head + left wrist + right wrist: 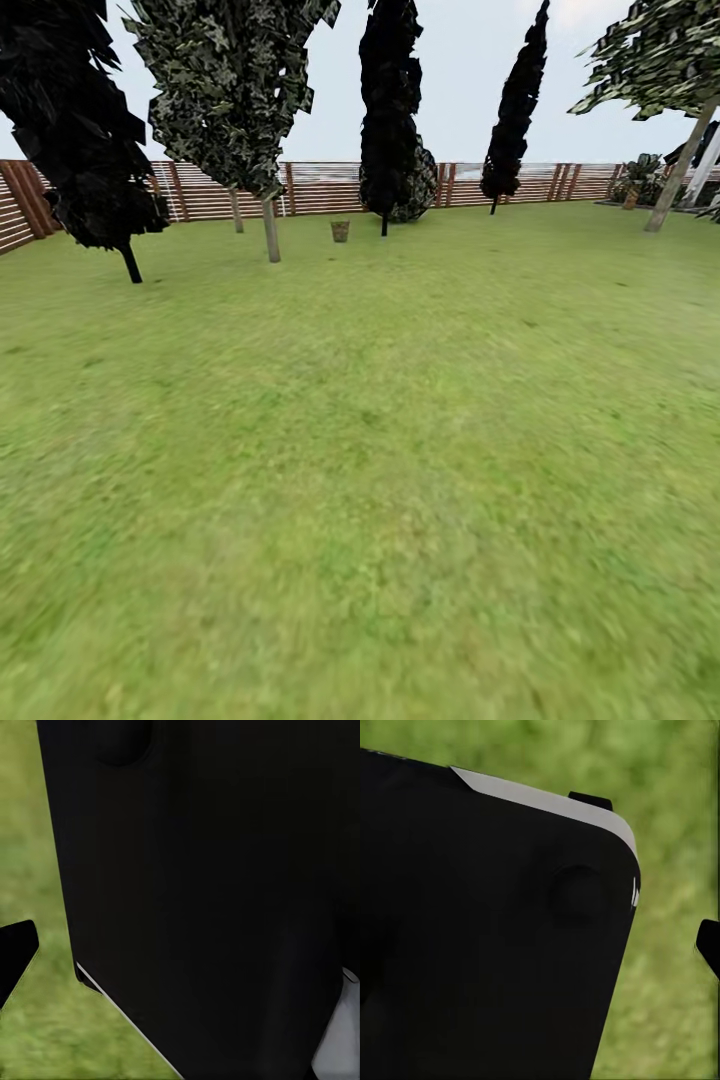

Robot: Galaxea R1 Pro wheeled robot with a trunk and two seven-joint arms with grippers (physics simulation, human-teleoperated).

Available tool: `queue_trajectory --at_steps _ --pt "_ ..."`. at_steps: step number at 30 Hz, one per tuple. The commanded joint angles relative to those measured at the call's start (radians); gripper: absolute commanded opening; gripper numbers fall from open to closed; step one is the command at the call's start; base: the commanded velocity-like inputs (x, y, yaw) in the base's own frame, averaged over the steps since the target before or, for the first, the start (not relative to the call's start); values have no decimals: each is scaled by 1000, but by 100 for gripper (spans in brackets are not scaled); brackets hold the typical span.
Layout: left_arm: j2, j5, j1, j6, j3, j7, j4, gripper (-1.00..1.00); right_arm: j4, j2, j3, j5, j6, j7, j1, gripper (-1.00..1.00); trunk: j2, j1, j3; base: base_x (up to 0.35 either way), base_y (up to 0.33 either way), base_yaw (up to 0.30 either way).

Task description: Take the three Easter eggs out of the wicker basket on the lawn in the garden, then place them on the lawn next to a single tree (choose any tree) so that all three eggs are next to the same tree and none are left in the basket.

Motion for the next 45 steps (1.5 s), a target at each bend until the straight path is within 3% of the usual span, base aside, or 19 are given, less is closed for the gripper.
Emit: queue_trajectory --at_steps 1,45 --pt "0 1 1 -1 1 -1 -2 100 1 0 1 3 -3 1 0 100 0 1 -1 327 0 0" --pt "0 1 1 -1 1 -1 -2 100 1 0 2 3 -2 1 0 100 0 1 -1 328 0 0"
